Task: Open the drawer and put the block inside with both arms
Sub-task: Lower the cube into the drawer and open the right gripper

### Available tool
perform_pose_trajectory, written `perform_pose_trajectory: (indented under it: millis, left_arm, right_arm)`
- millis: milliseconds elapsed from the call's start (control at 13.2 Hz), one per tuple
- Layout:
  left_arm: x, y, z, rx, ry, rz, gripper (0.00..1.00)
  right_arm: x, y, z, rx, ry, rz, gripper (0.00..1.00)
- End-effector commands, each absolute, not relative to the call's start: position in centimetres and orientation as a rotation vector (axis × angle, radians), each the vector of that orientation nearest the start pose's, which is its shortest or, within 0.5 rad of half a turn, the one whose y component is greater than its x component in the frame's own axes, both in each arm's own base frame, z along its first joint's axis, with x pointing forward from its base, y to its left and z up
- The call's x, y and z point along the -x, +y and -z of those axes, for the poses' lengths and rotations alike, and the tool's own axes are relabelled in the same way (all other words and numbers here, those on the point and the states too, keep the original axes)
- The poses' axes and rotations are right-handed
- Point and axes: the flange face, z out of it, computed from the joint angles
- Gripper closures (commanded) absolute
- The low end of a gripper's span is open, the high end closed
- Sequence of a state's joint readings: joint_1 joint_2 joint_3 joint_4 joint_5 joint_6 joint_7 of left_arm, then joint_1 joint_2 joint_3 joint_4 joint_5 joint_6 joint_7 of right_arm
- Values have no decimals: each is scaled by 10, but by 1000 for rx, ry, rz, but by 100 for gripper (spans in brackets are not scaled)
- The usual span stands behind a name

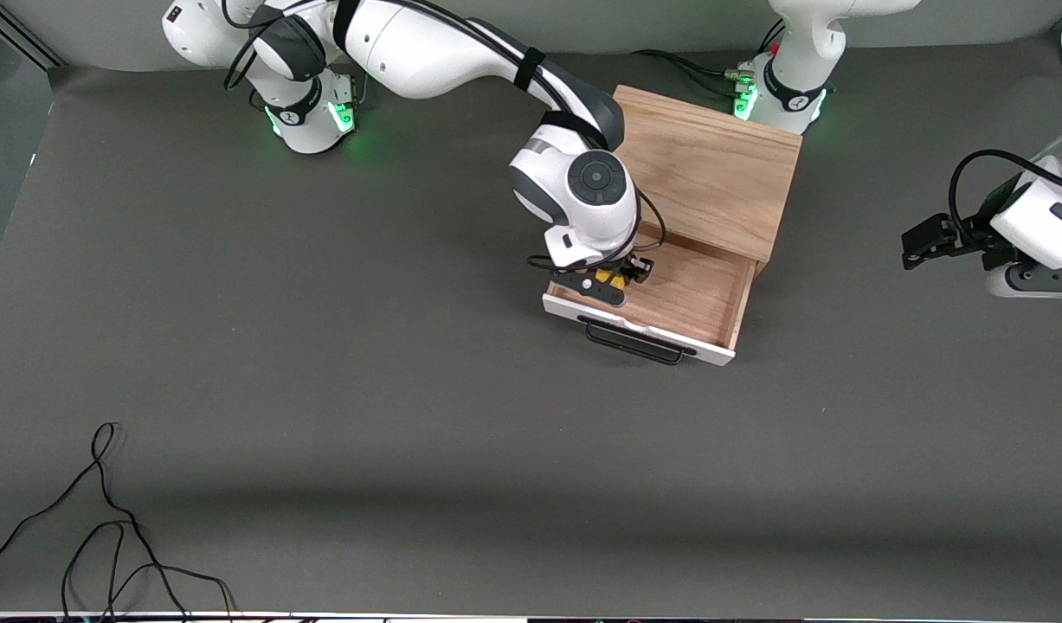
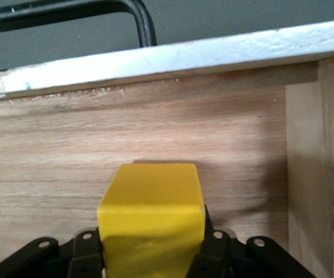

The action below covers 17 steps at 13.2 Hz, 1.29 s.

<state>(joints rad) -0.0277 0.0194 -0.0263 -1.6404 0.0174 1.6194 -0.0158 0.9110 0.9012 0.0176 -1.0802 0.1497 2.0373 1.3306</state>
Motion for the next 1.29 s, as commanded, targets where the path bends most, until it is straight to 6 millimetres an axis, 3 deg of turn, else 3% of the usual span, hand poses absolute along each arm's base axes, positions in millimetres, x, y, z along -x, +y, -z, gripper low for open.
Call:
perform_pose_trajectory:
  millis: [0,303,606,1060,1211]
  left_arm:
    - [-560,-30,-590,3110,91,-49,0]
    - [-560,-30,-592,3110,91,-46,0]
    - [-560,-29,-593,3110,93,-37,0]
    - [-559,-29,-593,3113,88,-54,0]
    - [-560,-30,-594,3113,95,-44,0]
  right_arm:
    - [-459,634,-277,2933,731,-166,5]
    - [-461,632,-280,2934,724,-154,4]
    - [-472,621,-309,2941,721,-148,3]
    - [-522,562,-379,2943,725,-153,3]
    - [-541,533,-408,2940,722,-148,4]
